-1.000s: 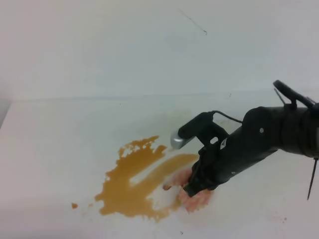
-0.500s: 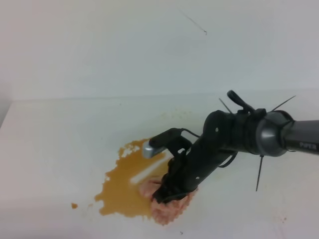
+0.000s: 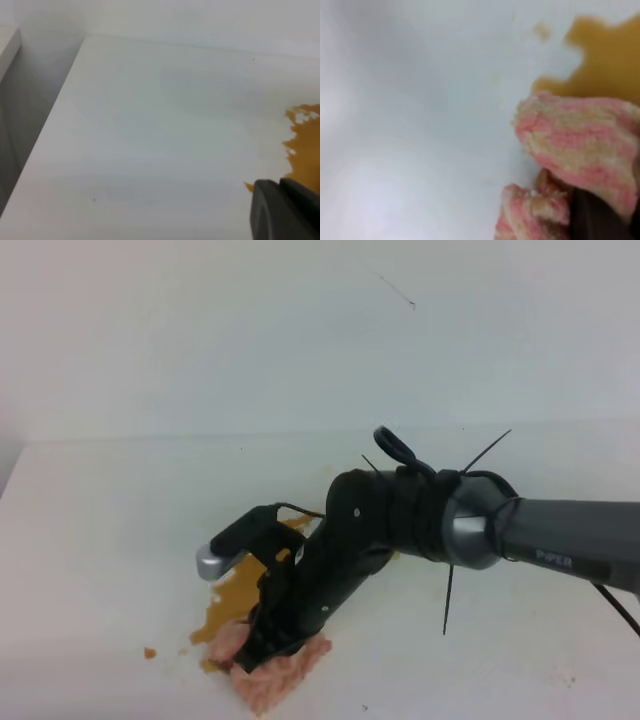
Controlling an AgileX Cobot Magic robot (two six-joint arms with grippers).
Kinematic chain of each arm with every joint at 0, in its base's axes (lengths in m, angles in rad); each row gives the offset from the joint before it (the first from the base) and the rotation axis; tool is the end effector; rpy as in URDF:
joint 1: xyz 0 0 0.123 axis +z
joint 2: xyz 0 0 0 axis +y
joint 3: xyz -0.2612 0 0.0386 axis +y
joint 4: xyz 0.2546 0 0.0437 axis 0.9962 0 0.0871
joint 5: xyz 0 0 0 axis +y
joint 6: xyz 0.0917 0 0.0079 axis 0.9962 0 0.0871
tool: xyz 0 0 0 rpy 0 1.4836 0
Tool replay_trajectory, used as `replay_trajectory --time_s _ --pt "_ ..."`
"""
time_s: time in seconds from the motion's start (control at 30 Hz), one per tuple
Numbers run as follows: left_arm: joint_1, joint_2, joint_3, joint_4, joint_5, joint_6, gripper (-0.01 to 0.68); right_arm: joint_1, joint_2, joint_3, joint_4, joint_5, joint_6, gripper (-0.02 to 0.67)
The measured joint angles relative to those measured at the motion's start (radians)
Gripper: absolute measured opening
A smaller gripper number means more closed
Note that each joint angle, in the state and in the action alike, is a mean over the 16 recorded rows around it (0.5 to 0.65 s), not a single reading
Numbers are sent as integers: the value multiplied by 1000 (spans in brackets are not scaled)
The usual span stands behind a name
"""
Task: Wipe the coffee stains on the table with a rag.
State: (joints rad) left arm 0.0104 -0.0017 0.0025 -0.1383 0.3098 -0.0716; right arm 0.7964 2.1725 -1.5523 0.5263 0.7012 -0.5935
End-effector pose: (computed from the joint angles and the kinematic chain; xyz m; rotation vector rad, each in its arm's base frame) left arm 0.0831 -0.0030 0.1844 -0.1614 1.7874 -0.1760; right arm 0.2910 0.3402 0.1241 -1.3881 2.4219 0.6183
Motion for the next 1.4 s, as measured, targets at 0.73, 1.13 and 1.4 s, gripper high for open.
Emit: replay_trajectory --time_s 0.73,1.13,1.4 --pt "0 2 -2 0 -1 0 -1 66 165 -237 -97 70 -17 29" --pt "0 2 -2 0 0 0 -1 -65 279 -454 -199 107 65 28" --pt "0 2 -2 0 1 0 -2 -226 290 -476 -155 130 13 28"
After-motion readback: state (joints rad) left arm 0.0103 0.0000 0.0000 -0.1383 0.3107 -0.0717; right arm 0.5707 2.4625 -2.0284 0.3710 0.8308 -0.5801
